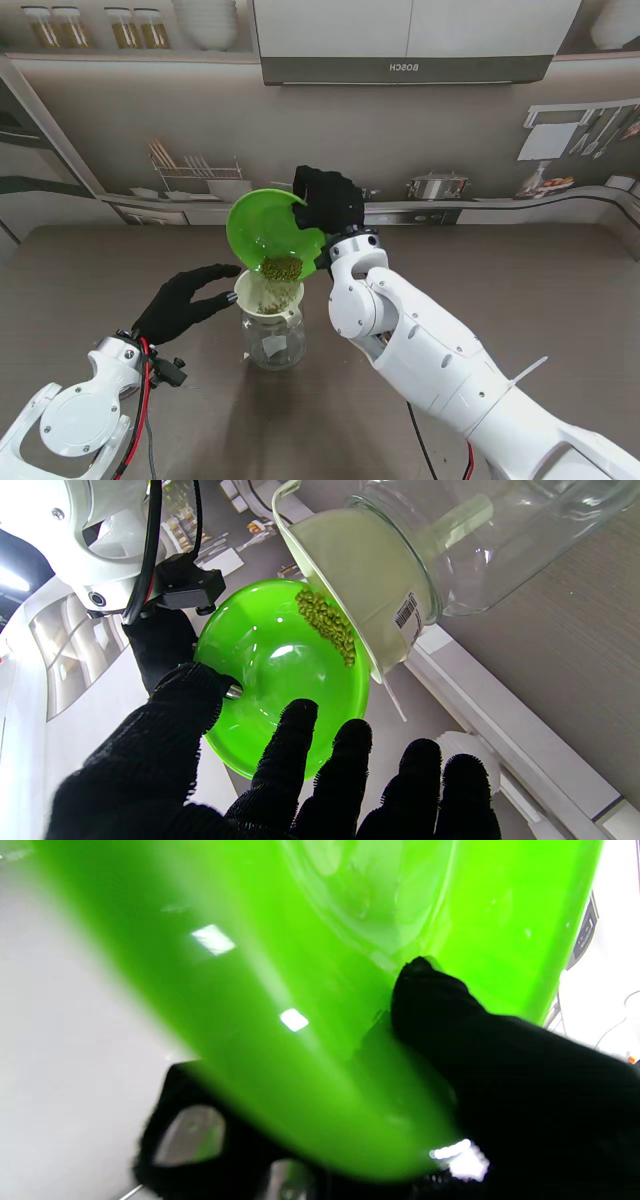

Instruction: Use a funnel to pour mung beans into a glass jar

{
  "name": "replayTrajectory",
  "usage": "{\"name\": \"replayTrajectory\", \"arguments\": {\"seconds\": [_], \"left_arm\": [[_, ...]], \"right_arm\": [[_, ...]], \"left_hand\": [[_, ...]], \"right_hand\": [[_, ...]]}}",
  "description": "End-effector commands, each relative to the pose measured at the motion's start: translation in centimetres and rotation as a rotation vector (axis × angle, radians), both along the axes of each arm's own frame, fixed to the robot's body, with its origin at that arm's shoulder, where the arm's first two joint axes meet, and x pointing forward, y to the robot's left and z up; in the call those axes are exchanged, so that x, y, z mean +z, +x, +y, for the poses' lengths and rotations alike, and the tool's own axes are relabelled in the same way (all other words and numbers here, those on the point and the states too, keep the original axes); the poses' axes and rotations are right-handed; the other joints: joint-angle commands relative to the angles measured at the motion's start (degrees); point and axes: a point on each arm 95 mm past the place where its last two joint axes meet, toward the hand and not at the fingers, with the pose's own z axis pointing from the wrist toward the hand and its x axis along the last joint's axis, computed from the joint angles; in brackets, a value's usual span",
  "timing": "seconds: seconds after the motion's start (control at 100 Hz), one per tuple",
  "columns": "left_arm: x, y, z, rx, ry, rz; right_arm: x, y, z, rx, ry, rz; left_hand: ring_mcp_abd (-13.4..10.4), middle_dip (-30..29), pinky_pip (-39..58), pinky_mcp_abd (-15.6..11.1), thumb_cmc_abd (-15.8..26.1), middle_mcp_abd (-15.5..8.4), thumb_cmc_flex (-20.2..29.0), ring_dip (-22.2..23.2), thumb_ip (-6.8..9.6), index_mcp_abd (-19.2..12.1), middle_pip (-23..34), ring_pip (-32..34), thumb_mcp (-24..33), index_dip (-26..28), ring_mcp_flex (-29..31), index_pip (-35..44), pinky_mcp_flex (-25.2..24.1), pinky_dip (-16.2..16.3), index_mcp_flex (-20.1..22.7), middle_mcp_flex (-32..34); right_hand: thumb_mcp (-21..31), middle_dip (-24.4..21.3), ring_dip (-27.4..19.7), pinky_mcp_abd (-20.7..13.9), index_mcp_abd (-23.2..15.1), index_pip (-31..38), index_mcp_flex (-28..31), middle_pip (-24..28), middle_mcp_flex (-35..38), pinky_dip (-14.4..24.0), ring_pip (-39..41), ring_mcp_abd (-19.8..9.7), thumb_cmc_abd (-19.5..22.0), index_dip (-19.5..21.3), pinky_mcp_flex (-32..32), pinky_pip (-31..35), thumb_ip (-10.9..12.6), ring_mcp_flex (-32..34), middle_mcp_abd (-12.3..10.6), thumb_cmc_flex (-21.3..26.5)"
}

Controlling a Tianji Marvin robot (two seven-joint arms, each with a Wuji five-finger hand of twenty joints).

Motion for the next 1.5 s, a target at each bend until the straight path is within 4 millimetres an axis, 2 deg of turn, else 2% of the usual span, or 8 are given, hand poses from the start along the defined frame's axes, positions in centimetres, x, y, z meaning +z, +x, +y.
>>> {"name": "replayTrajectory", "arguments": {"seconds": [0.0, 0.66, 1.49], "left_arm": [[-0.2, -0.1, -0.1, -0.014, -0.001, 0.011], [-0.1, -0.2, 0.0, -0.009, -0.004, 0.008], [0.1, -0.3, -0.5, -0.044, -0.005, -0.005]], "right_arm": [[0.0, -0.2, 0.3, 0.020, -0.013, -0.022], [-0.1, -1.2, 0.7, 0.037, -0.082, -0.171], [1.1, -2.0, 0.7, 0.035, -0.105, -0.189]], "left_hand": [[0.2, 0.4, -1.6, -0.1, 2.4, 0.0, 1.4, 0.4, 1.09, 0.1, -0.2, -0.4, -1.5, 0.1, 0.7, 0.1, -0.5, 0.8, 0.9, 1.5], [0.2, 0.3, -1.6, -0.1, 2.4, -0.1, 1.4, 0.4, 1.11, 0.1, -0.3, -0.4, -1.6, 0.1, 0.7, 0.1, -0.6, 0.8, 0.9, 1.5], [0.0, 0.3, -1.7, -0.4, 2.4, -0.2, 1.4, 0.3, 1.10, 0.1, -0.3, -0.4, -1.9, 0.1, 0.6, 0.1, -0.6, 0.6, 1.0, 1.4]], "right_hand": [[5.9, 0.0, -0.4, -2.6, -3.9, 3.7, -0.9, 0.0, 5.3, 0.4, 5.1, -8.0, 6.6, 1.0, 2.9, 6.1, 2.2, 1.9, 2.5, 4.0], [6.0, -0.1, -0.5, -3.8, -3.6, 5.2, -2.3, -0.2, 5.4, 0.3, 4.8, -9.6, 6.9, 0.4, 3.0, 6.1, 1.8, 2.0, 1.5, 3.8], [5.6, -0.3, -0.5, -4.1, -3.4, 5.7, -2.6, -0.1, 5.4, 0.1, 4.7, -9.8, 7.3, -0.1, 3.0, 6.1, 1.9, 2.0, 1.4, 3.9]]}}
